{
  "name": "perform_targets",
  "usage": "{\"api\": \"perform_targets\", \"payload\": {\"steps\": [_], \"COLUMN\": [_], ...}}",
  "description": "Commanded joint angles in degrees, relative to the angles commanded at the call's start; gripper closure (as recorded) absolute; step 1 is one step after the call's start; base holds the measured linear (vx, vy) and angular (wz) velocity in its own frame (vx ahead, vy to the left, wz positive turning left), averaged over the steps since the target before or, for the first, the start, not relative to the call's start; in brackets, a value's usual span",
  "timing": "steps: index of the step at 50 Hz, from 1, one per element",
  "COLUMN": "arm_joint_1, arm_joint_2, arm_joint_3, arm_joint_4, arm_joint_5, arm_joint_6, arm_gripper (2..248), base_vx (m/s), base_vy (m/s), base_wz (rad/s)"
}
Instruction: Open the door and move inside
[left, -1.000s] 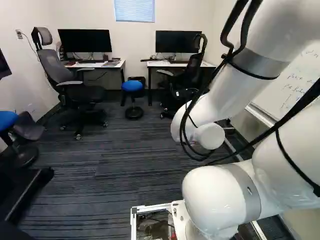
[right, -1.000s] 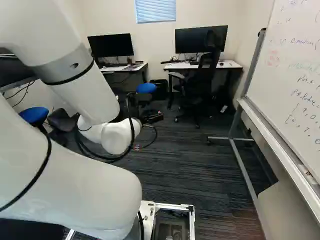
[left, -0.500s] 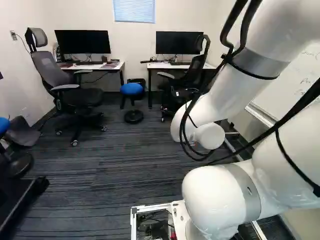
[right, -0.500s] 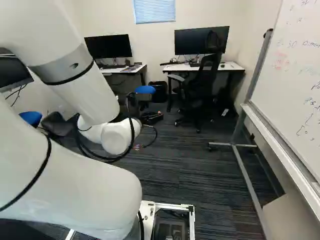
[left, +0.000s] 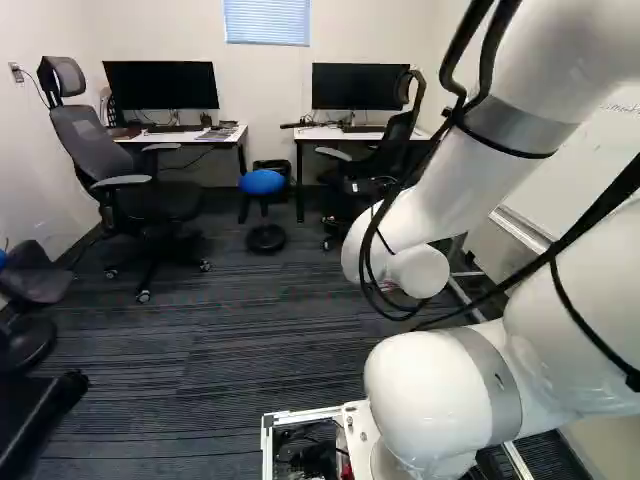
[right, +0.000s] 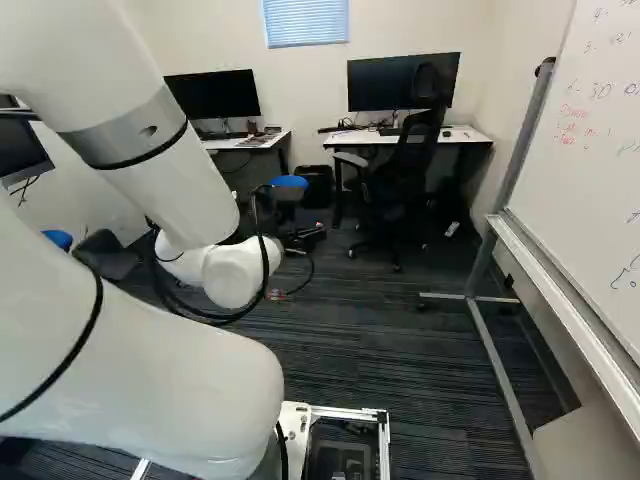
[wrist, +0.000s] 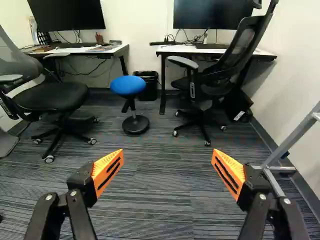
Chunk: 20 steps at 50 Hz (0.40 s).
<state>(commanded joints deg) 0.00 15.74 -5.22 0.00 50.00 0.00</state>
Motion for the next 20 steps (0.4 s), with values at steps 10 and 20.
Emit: {"api": "perform_targets", "payload": {"steps": [10,20], "arm_joint_1": [0.00,0.00], "arm_joint_2": [0.00,0.00], "arm_joint_3": [0.00,0.00], "arm_joint_4": [0.00,0.00], "arm_joint_5": [0.00,0.00], "arm_joint_6": [0.00,0.00], "arm_gripper": [3,3], "base_vx": [-0.014,0.000], "base_vy": [0.002,0.000], "base_wz": [0.003,0.000]}}
